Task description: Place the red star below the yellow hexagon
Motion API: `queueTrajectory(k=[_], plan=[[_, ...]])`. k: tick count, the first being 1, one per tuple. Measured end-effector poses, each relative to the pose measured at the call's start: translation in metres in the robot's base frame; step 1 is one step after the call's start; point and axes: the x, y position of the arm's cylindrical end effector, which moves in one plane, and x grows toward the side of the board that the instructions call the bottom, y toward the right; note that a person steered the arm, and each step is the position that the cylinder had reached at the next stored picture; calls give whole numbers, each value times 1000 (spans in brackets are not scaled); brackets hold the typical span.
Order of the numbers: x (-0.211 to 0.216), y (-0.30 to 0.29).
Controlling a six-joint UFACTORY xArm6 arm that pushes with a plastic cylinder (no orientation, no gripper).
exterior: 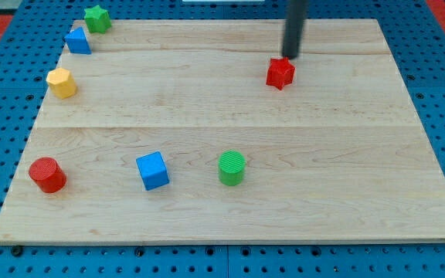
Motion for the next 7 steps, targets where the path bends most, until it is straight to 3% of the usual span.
queueTrajectory(k=[1, 2, 3, 4, 5, 6, 7], plan=[[82, -49], [96, -131], [82, -52], [42, -16], [27, -39], [43, -86], [93, -155]])
